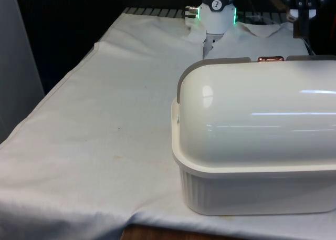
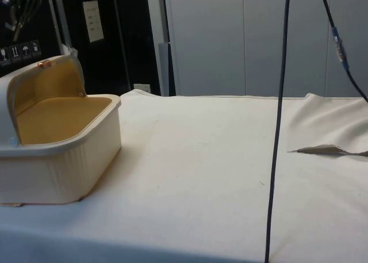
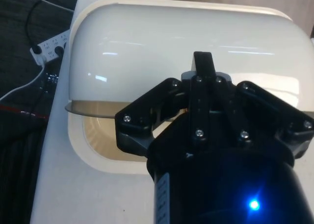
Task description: Open the lid, then close it.
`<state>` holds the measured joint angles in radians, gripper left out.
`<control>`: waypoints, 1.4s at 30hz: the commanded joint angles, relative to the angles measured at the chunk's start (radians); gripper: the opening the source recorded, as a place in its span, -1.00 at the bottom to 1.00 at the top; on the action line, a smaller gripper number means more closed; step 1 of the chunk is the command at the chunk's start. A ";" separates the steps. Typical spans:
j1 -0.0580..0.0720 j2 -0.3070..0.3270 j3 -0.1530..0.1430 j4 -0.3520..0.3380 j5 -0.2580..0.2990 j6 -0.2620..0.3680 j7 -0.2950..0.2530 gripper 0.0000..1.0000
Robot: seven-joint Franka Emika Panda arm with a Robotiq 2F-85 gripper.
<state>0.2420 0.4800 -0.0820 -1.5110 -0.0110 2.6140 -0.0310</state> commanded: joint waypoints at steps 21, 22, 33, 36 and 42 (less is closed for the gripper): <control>0.002 -0.014 -0.002 -0.066 0.001 0.047 -0.001 -1.00; 0.002 -0.013 -0.002 -0.065 0.001 0.046 -0.001 -1.00; -0.002 -0.013 0.000 -0.062 0.004 0.023 -0.003 -1.00; 0.000 -0.011 -0.004 -0.062 0.000 0.026 0.000 -1.00; -0.002 -0.013 -0.001 -0.058 0.004 -0.005 -0.002 -1.00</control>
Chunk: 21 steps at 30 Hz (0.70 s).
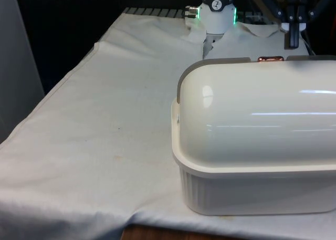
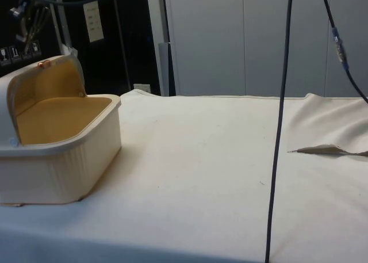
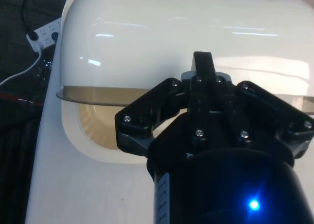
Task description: Open the lid, then close it.
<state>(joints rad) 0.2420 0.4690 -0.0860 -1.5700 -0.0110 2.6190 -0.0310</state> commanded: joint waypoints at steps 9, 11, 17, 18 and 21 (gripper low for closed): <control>-0.002 -0.001 0.003 0.005 0.004 -0.033 -0.002 -1.00; -0.002 0.000 0.003 0.005 0.004 -0.036 -0.002 -1.00; -0.002 0.009 0.003 0.005 0.004 -0.044 -0.002 -1.00; -0.002 0.010 0.003 0.005 0.004 -0.045 -0.002 -1.00; -0.002 0.015 0.003 0.004 0.004 -0.049 -0.002 -1.00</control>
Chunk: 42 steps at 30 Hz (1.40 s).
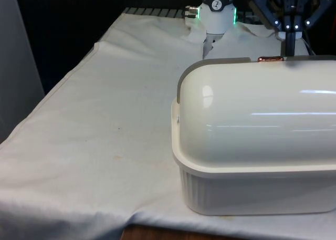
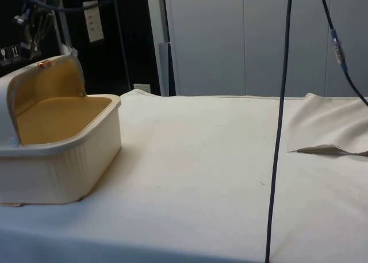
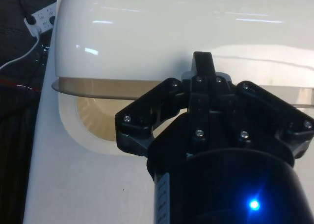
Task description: Open the lid, then close it.
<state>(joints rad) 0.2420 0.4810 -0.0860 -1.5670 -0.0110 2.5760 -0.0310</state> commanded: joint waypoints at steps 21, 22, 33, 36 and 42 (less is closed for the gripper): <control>-0.001 -0.003 0.002 -0.010 0.003 -0.045 -0.001 -1.00; -0.001 -0.004 0.002 -0.010 0.003 -0.049 -0.001 -1.00; -0.001 -0.014 0.003 -0.013 0.004 -0.102 -0.002 -1.00; 0.000 -0.009 0.001 -0.006 0.000 -0.107 0.000 -1.00; 0.001 -0.025 0.003 -0.018 0.003 -0.149 0.000 -1.00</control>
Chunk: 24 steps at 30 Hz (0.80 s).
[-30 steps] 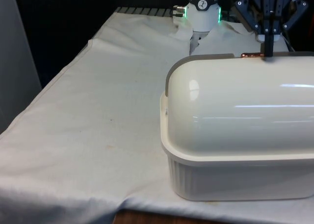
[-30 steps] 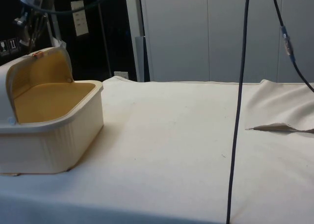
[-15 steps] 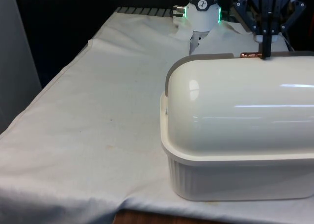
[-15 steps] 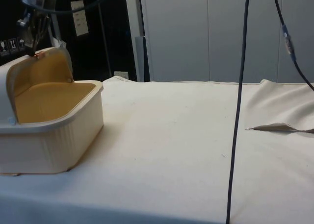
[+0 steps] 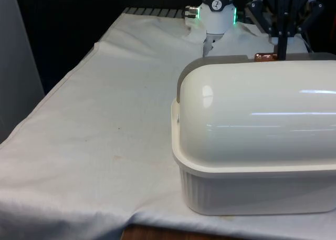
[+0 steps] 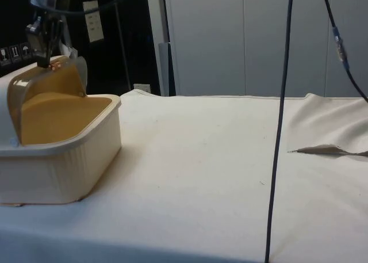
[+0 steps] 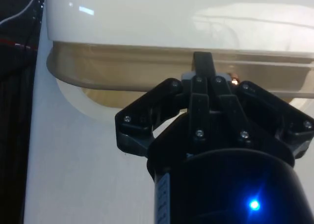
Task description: Open the lid, then close it.
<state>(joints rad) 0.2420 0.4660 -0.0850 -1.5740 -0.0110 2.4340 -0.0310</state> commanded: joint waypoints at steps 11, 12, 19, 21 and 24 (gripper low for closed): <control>0.002 -0.026 0.003 -0.019 0.004 -0.076 -0.001 -1.00; 0.002 -0.027 0.003 -0.019 0.004 -0.083 -0.001 -1.00; 0.002 -0.035 0.005 -0.024 0.006 -0.134 -0.001 -1.00; 0.002 -0.036 0.006 -0.024 0.007 -0.159 -0.001 -1.00; 0.002 -0.037 0.007 -0.024 0.008 -0.175 -0.002 -1.00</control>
<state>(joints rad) 0.2450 0.4350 -0.0800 -1.5900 -0.0090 2.2610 -0.0310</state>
